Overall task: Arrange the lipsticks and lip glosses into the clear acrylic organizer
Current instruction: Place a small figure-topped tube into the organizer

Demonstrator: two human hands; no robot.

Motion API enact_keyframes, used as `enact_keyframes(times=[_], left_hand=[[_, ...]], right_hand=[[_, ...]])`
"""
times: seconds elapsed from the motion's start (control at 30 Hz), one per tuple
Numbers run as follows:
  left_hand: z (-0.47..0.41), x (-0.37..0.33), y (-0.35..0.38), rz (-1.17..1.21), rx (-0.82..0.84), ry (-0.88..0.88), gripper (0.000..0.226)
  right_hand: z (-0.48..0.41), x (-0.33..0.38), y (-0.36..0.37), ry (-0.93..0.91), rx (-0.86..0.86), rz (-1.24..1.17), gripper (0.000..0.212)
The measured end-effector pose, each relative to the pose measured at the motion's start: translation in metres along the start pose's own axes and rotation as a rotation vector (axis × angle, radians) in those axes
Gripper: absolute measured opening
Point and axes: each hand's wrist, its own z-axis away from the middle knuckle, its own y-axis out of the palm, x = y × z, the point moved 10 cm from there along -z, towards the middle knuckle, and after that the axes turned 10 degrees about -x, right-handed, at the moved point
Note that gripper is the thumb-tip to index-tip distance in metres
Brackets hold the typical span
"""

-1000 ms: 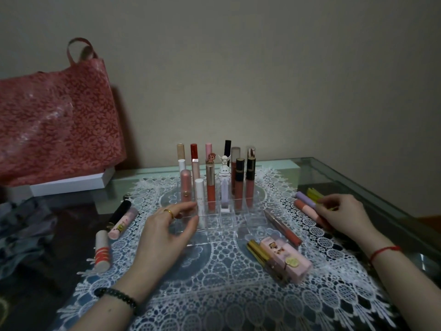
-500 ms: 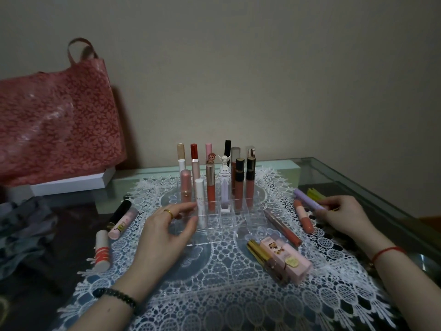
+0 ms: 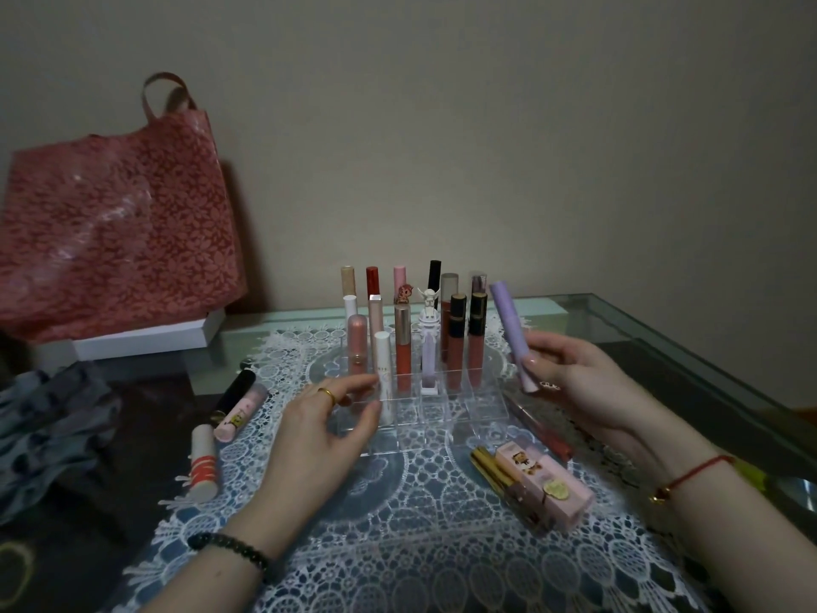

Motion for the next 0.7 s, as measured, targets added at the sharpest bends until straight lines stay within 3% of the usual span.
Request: enact_keyframes(times=[0.2, 0.4, 0.7], left_hand=[[0.0, -0.004, 0.001, -0.001, 0.016, 0.034, 0.031], [-0.003, 0.001, -0.004, 0.015, -0.033, 0.026, 0.031], [-0.006, 0.004, -0.012, 0.019, -0.068, -0.011, 0.036]], right_hand=[[0.002, 0.015, 0.057, -0.048, 0.149, -0.097, 0.028], [-0.006, 0.036, 0.079, -0.277, 0.044, 0.081, 0.023], [-0.004, 0.02, 0.096, -0.373, 0.011, 0.142, 0.023]])
